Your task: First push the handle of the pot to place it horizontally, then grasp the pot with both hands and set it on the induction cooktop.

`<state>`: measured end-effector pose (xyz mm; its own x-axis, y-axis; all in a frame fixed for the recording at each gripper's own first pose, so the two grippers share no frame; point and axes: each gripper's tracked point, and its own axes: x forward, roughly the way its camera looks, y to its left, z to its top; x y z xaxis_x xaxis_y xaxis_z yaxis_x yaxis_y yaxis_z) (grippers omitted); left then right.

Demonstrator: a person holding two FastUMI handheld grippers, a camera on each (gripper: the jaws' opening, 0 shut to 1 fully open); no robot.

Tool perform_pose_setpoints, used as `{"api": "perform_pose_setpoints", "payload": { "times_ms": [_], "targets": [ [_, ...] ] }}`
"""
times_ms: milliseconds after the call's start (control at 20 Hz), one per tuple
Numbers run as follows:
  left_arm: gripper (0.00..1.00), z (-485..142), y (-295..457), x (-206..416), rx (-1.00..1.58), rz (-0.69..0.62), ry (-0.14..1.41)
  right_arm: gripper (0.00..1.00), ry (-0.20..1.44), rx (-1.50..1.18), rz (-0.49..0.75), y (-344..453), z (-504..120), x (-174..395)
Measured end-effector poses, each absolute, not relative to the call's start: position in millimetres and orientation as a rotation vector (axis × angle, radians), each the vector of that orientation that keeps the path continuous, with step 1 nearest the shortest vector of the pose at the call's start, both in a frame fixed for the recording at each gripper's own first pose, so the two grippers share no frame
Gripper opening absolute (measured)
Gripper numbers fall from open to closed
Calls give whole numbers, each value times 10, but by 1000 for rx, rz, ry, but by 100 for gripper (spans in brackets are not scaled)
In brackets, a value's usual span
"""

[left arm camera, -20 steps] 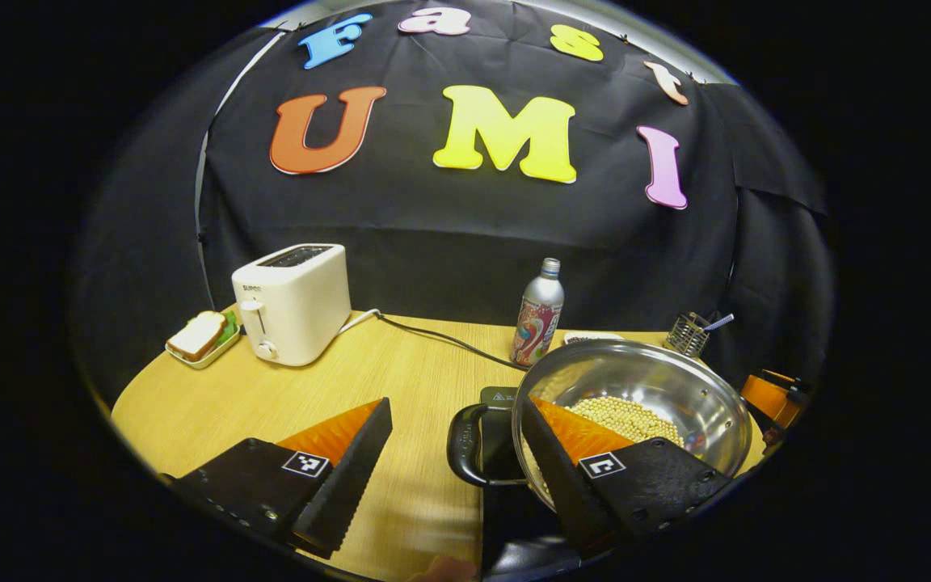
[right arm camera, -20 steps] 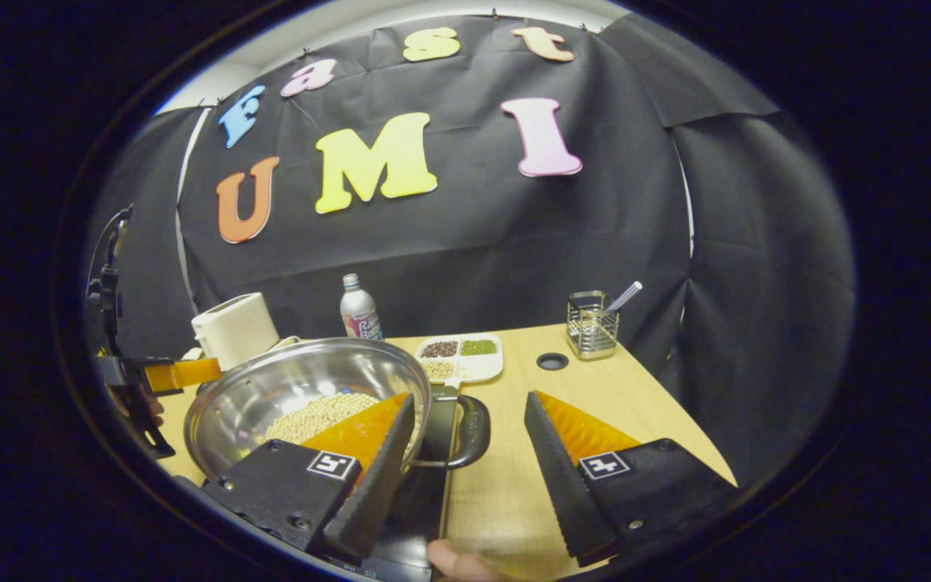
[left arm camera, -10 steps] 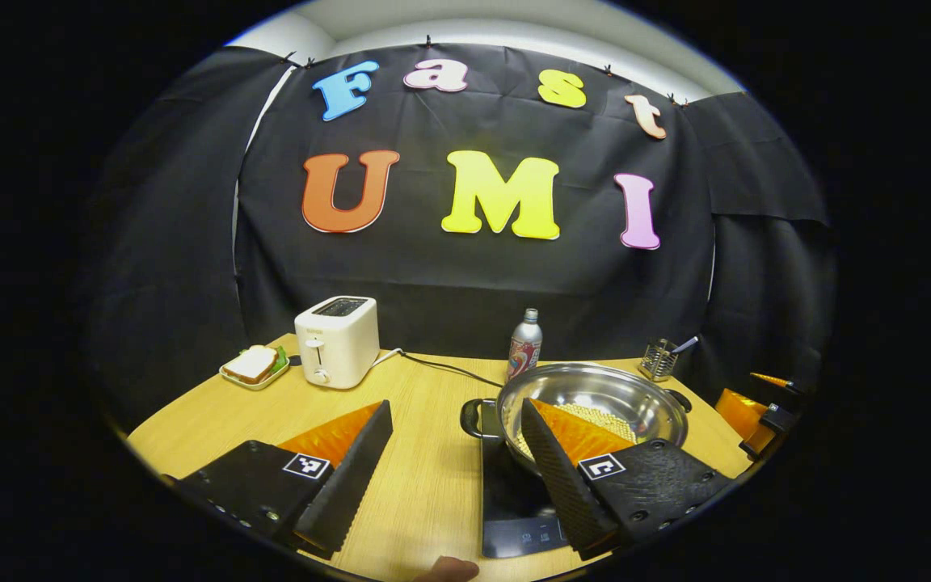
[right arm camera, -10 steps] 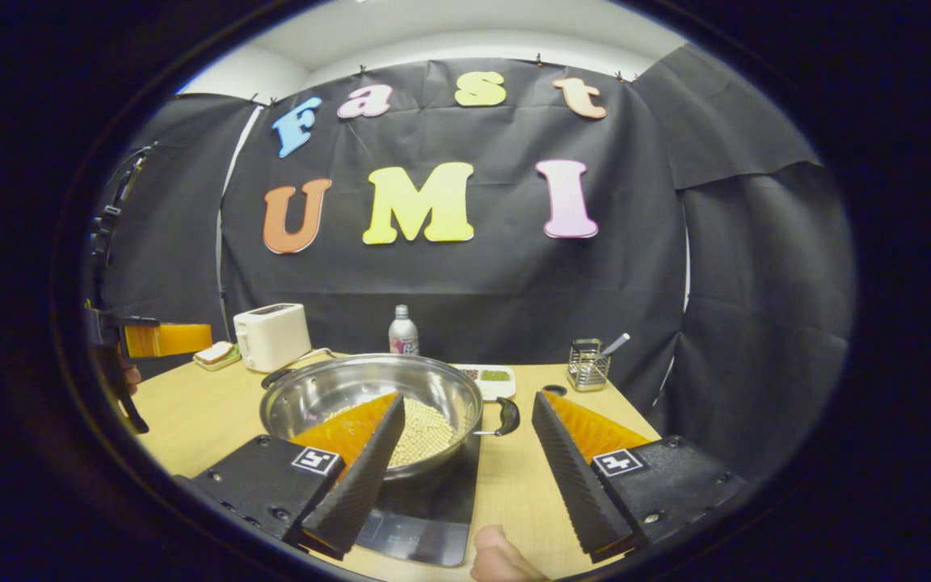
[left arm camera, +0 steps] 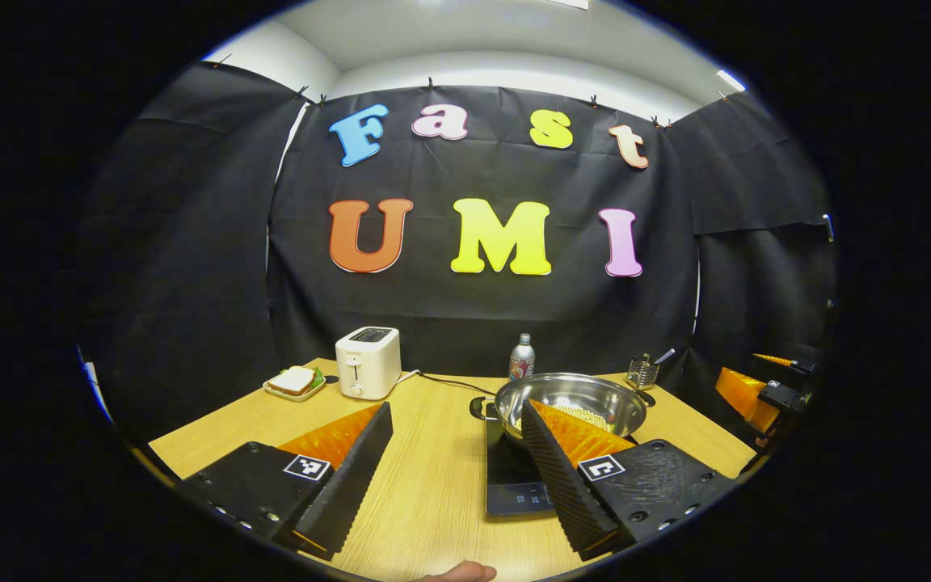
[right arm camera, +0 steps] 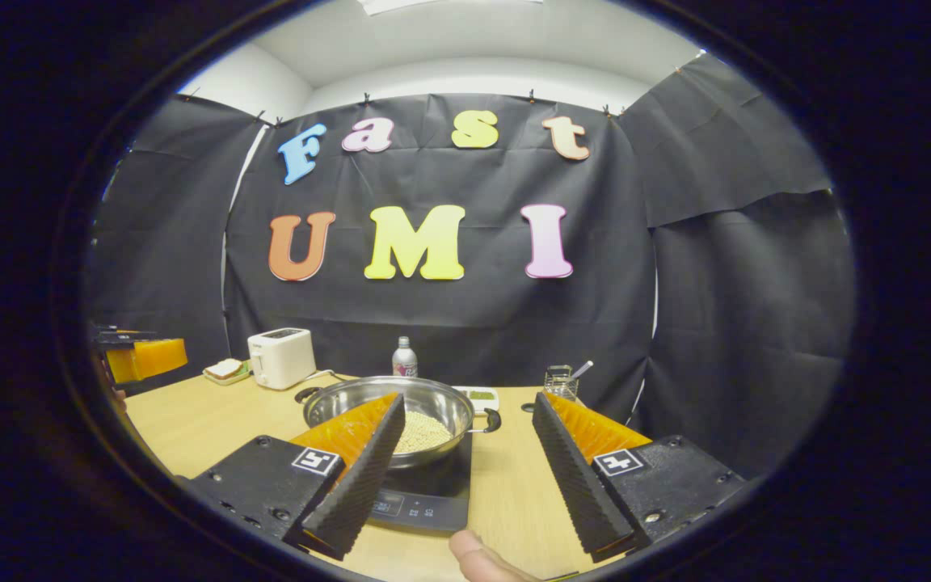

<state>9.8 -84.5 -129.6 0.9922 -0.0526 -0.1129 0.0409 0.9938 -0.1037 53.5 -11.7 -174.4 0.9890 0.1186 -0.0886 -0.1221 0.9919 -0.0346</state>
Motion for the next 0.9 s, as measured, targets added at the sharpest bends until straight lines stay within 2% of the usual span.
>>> {"api": "perform_pose_setpoints", "payload": {
  "times_ms": [300,550,900],
  "targets": [
    [95,-947,-778,-252,-117,-79,70,99,86,-13,94,-217,-1451,121],
    [96,-637,-586,-399,-64,-3,9,99,75,3,83,-328,-1188,-100],
    [95,-349,-820,-696,-70,-62,-32,99,55,62,48,-663,-828,-455]
  ]
}}
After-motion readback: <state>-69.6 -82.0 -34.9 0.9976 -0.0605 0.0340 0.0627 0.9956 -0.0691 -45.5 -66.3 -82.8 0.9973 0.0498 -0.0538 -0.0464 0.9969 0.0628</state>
